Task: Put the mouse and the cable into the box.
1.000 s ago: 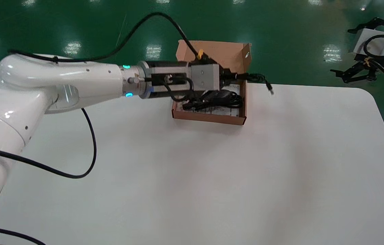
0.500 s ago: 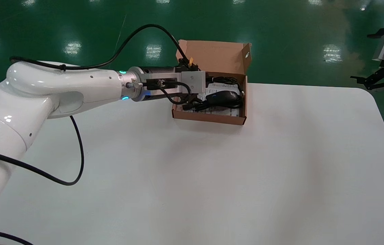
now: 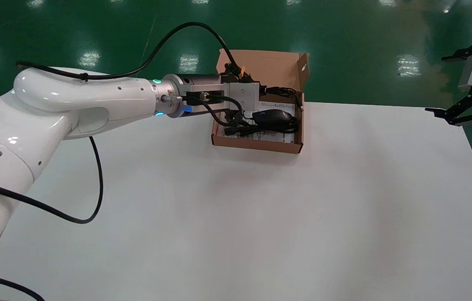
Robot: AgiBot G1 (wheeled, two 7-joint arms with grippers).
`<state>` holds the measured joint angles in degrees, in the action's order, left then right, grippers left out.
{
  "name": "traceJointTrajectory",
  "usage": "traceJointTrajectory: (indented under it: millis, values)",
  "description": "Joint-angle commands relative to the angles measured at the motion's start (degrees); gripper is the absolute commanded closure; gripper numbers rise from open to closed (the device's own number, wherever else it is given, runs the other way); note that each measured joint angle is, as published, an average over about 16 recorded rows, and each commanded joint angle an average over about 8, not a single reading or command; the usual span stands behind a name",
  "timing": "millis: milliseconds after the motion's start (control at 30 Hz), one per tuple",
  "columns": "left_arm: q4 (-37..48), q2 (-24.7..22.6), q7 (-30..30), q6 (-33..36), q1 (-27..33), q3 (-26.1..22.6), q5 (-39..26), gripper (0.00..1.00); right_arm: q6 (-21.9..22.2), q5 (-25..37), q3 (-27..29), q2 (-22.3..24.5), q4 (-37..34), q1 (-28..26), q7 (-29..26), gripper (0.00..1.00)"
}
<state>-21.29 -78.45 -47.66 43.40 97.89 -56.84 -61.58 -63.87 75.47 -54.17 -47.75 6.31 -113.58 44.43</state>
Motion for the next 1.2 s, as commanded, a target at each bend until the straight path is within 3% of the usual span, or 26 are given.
traceJointTrajectory:
  millis: [33, 567, 1200]
  values:
    - [-0.06, 0.00, 0.02, -0.09, -0.01, -0.12, 0.12, 0.00, -0.27, 0.01, -0.02, 0.04, 0.10, -0.02, -0.03, 0.00]
    - [-0.40, 0.63, 0.40, 0.85, -0.25, 0.78, -0.11, 0.00, 0.56, -0.64, 0.76, 0.01, 0.99, 1.05, -0.93, 0.00]
    - [-15.18, 12.76, 17.11, 12.72, -10.62, 12.34, 5.56, 0.00, -6.20, -10.61, 12.07, 3.87, 21.05, 16.47, -17.35, 0.00]
